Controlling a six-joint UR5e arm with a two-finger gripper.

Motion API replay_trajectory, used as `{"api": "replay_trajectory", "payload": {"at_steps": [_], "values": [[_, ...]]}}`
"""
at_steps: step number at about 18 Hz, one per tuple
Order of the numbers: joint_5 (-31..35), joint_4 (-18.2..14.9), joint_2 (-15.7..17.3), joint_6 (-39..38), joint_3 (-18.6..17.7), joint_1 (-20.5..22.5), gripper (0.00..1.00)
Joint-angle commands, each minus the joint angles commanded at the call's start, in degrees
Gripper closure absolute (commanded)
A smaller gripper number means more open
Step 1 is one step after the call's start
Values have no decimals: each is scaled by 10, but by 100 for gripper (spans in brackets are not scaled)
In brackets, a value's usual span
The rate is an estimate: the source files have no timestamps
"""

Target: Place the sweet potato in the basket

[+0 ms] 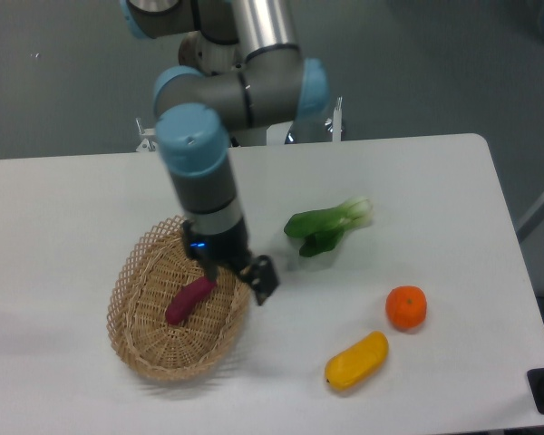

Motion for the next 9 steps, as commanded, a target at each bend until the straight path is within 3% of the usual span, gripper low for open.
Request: {"api": "replay_trajectory", "payload": {"at_steps": [2,9], "values": [[-1,-12,2,61,10,41,0],[-32,-121,24,301,69,157,0]]}}
